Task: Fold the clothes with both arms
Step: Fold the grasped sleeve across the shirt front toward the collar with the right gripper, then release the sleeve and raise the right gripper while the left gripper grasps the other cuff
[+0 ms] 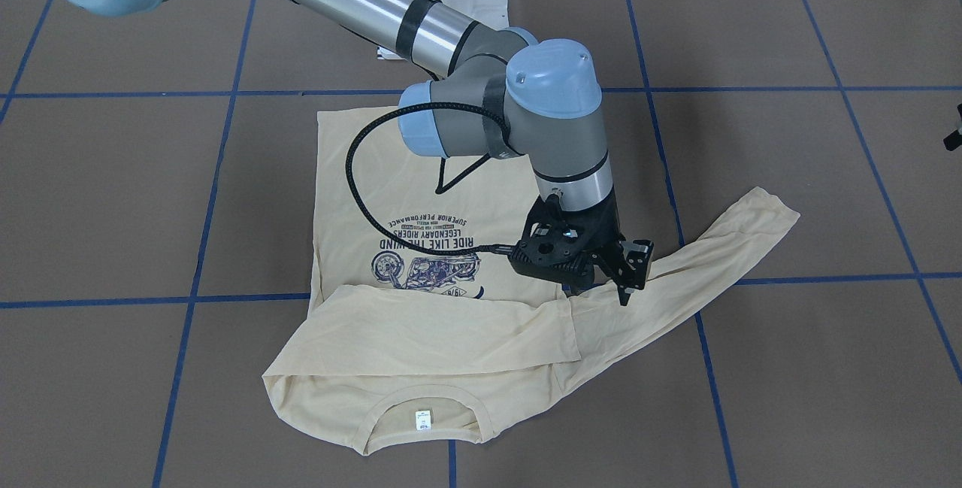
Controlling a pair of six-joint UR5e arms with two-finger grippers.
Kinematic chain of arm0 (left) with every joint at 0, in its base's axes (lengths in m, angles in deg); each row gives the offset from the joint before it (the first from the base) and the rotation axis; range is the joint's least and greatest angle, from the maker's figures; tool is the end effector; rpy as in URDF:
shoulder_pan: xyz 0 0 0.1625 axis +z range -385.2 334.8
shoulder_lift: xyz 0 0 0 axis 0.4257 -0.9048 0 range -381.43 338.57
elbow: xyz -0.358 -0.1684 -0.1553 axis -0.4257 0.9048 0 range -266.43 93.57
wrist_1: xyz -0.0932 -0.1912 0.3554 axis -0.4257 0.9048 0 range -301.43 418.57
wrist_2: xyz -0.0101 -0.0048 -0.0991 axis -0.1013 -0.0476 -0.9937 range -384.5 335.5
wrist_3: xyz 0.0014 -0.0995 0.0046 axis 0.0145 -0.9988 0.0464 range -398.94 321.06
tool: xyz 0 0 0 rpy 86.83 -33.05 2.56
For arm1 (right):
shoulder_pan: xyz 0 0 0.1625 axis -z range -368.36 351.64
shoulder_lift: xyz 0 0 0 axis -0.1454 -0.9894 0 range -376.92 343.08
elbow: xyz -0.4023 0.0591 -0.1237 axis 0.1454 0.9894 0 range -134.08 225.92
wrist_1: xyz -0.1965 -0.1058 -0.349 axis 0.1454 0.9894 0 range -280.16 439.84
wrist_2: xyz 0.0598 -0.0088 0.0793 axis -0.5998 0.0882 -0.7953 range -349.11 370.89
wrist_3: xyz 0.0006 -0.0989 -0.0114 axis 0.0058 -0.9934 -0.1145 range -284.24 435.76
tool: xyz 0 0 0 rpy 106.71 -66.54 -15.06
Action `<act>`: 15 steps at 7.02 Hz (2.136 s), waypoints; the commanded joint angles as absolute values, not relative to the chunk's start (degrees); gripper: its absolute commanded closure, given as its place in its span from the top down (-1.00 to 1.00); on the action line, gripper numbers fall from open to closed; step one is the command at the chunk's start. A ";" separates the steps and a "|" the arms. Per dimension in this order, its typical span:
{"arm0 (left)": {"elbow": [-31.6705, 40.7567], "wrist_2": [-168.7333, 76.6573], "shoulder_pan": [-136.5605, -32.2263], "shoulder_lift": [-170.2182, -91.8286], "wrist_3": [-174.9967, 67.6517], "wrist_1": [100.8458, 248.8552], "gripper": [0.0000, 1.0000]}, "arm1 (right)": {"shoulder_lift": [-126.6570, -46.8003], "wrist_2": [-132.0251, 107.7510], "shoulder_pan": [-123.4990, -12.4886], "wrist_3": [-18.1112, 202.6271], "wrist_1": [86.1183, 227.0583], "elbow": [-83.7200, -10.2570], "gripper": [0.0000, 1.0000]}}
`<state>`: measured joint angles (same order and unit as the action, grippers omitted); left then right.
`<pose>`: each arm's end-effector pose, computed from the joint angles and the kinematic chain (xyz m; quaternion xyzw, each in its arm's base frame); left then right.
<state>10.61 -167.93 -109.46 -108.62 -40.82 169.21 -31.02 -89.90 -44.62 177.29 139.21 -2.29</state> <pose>-0.0045 -0.4886 0.5700 0.1627 0.4508 0.1261 0.8686 -0.6321 -0.6058 -0.0024 0.0366 -0.5377 0.2947 0.7891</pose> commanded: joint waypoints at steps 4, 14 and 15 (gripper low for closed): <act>-1.15 -168.12 -96.15 -108.79 -59.10 193.25 0.92 | -71.17 -104.05 -51.58 166.87 150.07 -50.71 0.97; -11.63 -168.21 -88.22 -116.79 -63.46 194.10 0.23 | -80.99 -102.32 -52.84 163.91 149.28 -55.24 0.98; -12.41 -168.21 -87.95 -117.57 -63.38 194.10 0.20 | -81.08 -102.32 -52.75 163.91 149.28 -55.24 0.98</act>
